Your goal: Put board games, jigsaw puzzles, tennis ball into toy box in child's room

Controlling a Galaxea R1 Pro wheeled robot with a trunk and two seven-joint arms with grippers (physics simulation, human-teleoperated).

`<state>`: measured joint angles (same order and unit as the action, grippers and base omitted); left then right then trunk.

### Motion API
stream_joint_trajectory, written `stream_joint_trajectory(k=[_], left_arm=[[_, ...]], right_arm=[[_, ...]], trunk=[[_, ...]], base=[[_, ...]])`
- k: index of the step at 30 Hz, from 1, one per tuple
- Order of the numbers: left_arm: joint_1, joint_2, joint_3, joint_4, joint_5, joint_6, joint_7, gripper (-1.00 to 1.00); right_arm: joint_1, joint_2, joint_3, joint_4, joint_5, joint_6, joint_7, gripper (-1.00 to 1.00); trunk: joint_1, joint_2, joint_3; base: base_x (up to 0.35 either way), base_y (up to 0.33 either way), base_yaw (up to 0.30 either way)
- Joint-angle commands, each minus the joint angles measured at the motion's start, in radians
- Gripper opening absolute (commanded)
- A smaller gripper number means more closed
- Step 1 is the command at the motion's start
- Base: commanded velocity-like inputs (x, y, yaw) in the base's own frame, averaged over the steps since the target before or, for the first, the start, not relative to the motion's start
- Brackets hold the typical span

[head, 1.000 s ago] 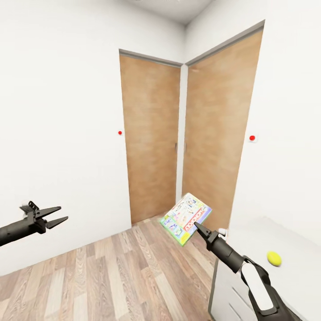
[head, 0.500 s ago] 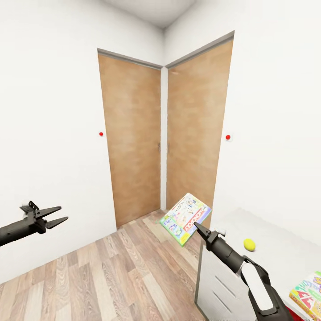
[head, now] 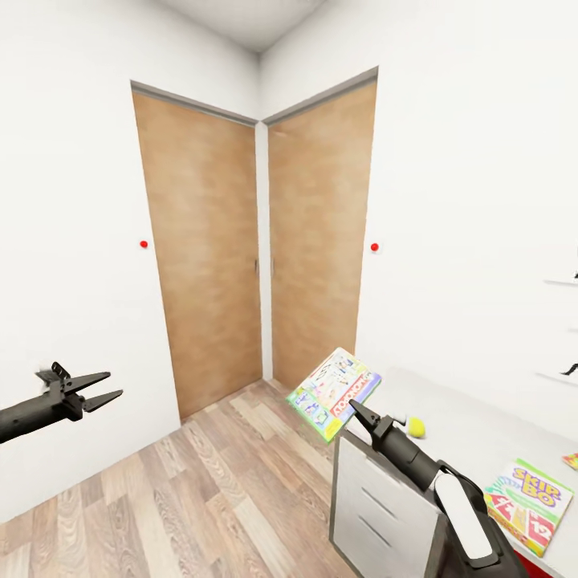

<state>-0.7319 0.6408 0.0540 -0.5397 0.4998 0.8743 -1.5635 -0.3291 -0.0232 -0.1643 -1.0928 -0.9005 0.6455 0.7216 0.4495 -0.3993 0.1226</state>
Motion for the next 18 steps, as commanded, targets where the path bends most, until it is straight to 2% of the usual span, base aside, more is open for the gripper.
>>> stream_joint_trajectory(k=[1,14,18], left_arm=[[0.000,0.000,0.000,0.000,0.000,0.011,-0.003,1.00],[0.001,0.000,0.000,0.000,0.000,0.009,-0.003,1.00],[0.000,0.000,0.000,0.000,0.000,0.009,-0.003,1.00]], right_arm=[[-0.001,0.000,-0.001,0.001,-0.006,0.007,0.001,-1.00],[-0.001,0.000,-0.001,0.001,-0.006,0.007,0.001,-1.00],[-0.001,0.000,-0.001,0.001,-0.005,0.006,0.001,-1.00]], trunk=[[0.000,-0.001,0.000],[0.000,-0.001,0.005],[0.000,-0.001,0.005]], base=[[0.086,0.027,-0.272],[0.108,0.018,-0.266],[0.113,0.000,-0.087]])
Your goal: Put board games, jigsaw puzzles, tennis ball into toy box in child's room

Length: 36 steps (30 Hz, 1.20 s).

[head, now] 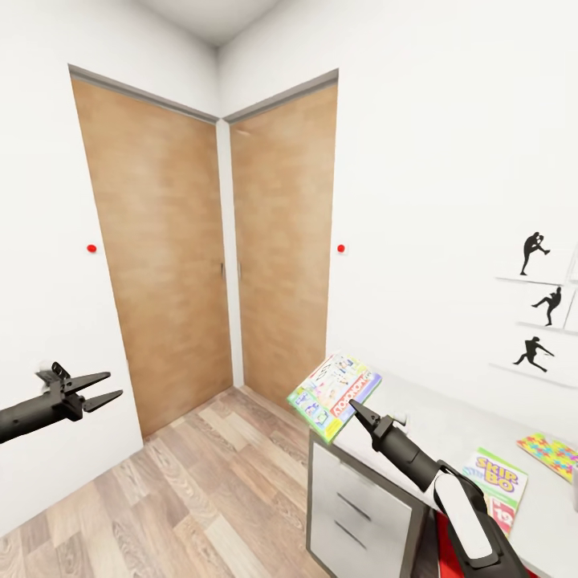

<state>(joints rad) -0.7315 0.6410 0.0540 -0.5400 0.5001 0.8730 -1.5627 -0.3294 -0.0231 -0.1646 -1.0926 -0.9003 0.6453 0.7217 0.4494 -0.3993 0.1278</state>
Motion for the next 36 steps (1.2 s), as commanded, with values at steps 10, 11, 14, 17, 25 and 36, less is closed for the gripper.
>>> stream_joint_trajectory(k=[10,11,14,17,25,36], left_arm=[[0.000,0.000,0.000,0.000,0.000,0.011,-0.004,1.00],[0.000,0.000,0.000,0.000,0.000,0.011,-0.004,1.00],[0.000,0.000,0.000,0.000,-0.001,0.011,-0.004,1.00],[0.000,0.000,-0.001,0.000,0.000,0.011,-0.003,1.00],[0.000,0.000,0.000,0.000,0.000,0.009,-0.004,1.00],[0.000,-0.001,-0.001,0.000,0.000,0.006,-0.005,1.00]], right_arm=[[0.000,0.000,-0.002,0.001,-0.008,0.007,0.001,-1.00],[0.000,0.000,-0.002,0.002,-0.008,0.007,0.001,-1.00],[0.000,0.000,-0.003,0.008,-0.008,0.007,0.001,-1.00],[0.000,0.000,-0.003,0.011,-0.008,0.006,0.001,-1.00],[0.000,0.000,-0.003,0.017,-0.006,0.005,0.001,-1.00],[0.000,-0.001,-0.004,0.019,-0.008,0.006,0.001,-1.00]], trunk=[[0.001,-0.001,-0.003],[0.001,-0.001,-0.003],[0.001,-0.001,-0.005],[0.001,-0.001,-0.006],[0.001,-0.001,-0.007],[0.001,-0.001,-0.007]], base=[[0.029,0.000,-0.133],[0.002,0.000,-0.225],[0.001,0.048,-0.233],[0.000,0.196,-0.240],[0.055,0.133,-0.247],[0.006,0.004,-0.253]])
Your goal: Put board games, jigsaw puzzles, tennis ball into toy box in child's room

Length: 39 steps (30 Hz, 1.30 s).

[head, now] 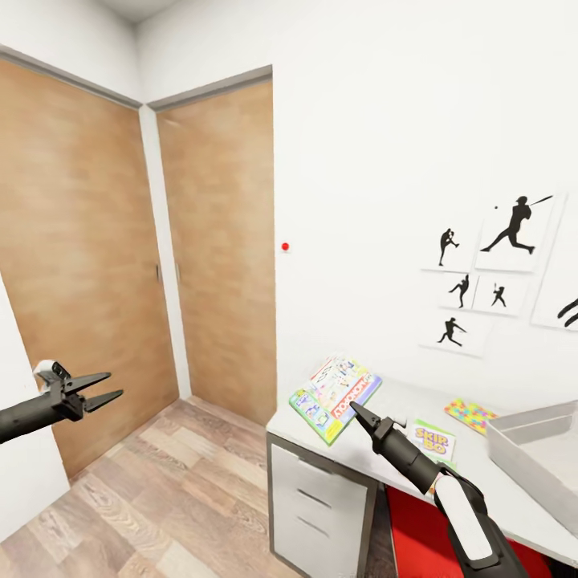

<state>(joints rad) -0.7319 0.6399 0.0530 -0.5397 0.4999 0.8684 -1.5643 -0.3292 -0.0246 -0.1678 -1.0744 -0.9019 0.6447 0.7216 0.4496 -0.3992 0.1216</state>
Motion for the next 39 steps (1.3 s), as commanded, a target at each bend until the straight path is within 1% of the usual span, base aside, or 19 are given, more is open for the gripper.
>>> stream_joint_trajectory(k=[1,13,17,23,25,28,30,39], left_arm=[[0.000,0.000,0.000,0.000,0.000,0.011,-0.004,1.00],[0.000,0.000,-0.002,0.000,0.000,0.011,-0.002,1.00],[0.000,0.000,-0.004,0.000,0.000,0.011,-0.002,1.00],[0.000,0.000,-0.004,0.000,0.000,0.011,-0.002,1.00],[0.001,0.000,-0.004,0.000,0.000,0.011,-0.002,1.00],[0.000,0.000,-0.004,0.000,0.000,0.011,-0.002,1.00],[0.000,0.000,-0.005,0.000,0.000,0.011,-0.002,1.00],[0.000,0.000,-0.002,0.000,0.000,0.011,-0.003,1.00]], right_arm=[[-0.001,0.000,-0.001,0.001,-0.006,0.007,0.001,-1.00],[-0.001,0.001,-0.001,0.001,-0.006,0.006,0.001,-1.00],[-0.001,0.001,-0.001,0.001,-0.006,0.006,0.001,-1.00],[-0.001,0.001,-0.001,0.001,-0.005,0.005,0.001,-1.00],[-0.001,0.001,0.000,0.001,-0.005,-0.007,0.001,-1.00],[-0.001,0.000,0.002,0.001,-0.007,-0.047,0.001,-1.00],[-0.001,0.000,0.004,0.001,-0.006,-0.057,0.001,-1.00],[-0.001,0.000,0.009,-0.001,-0.004,-0.063,0.001,-1.00]], trunk=[[0.000,-0.001,0.000],[0.000,-0.001,0.000],[0.000,-0.001,0.000],[0.000,-0.001,0.000],[0.000,-0.001,0.000],[0.000,-0.001,0.000],[0.000,-0.001,0.000],[0.000,-0.001,0.001]], base=[[0.000,0.000,-0.255],[0.000,0.000,-0.252],[0.000,0.000,-0.166],[0.000,0.000,-0.036],[0.000,0.000,-0.005],[0.000,0.000,-0.002],[0.000,0.000,0.000],[0.000,0.000,-0.017]])
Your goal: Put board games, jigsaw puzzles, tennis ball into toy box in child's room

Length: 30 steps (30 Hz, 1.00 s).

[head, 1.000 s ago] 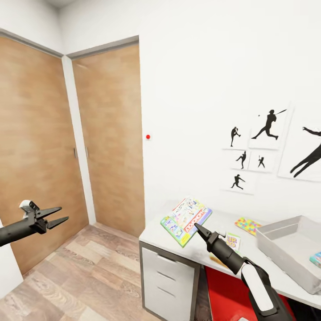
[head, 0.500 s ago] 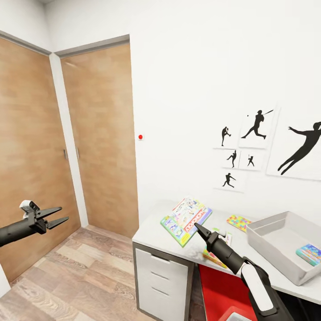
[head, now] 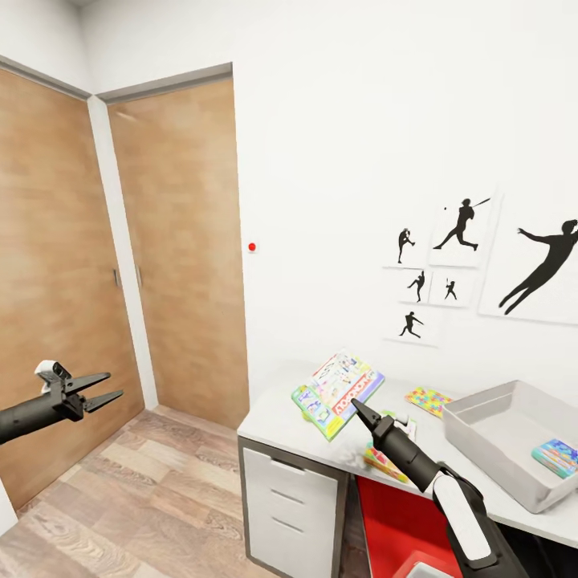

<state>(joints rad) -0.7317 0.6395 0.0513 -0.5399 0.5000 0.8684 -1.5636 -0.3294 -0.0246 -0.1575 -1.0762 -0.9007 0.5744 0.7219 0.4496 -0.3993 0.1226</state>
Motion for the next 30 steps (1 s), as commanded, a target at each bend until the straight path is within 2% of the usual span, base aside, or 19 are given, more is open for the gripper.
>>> stream_joint_trajectory(k=[1,7,22,30], left_arm=[[0.000,0.000,0.001,0.000,0.000,0.011,-0.004,1.00],[0.000,0.000,0.002,0.000,0.000,0.011,-0.004,1.00],[0.000,0.000,0.002,0.000,0.000,0.011,-0.004,1.00],[0.000,0.001,0.002,0.000,0.000,0.010,-0.004,1.00]], right_arm=[[0.000,0.000,-0.001,0.001,-0.007,0.007,0.001,-1.00],[0.000,0.000,-0.004,0.001,-0.009,0.008,0.002,-1.00],[0.000,-0.001,-0.006,0.002,-0.010,0.009,0.002,-1.00],[0.000,0.000,-0.006,0.002,-0.009,0.009,0.001,-1.00]], trunk=[[0.000,-0.001,0.000],[0.000,-0.001,0.007],[0.000,-0.001,0.025],[0.000,-0.001,0.034]], base=[[0.000,0.000,-0.128],[0.128,0.000,-0.169],[0.296,-0.077,-0.185],[0.063,-0.049,-0.185]])
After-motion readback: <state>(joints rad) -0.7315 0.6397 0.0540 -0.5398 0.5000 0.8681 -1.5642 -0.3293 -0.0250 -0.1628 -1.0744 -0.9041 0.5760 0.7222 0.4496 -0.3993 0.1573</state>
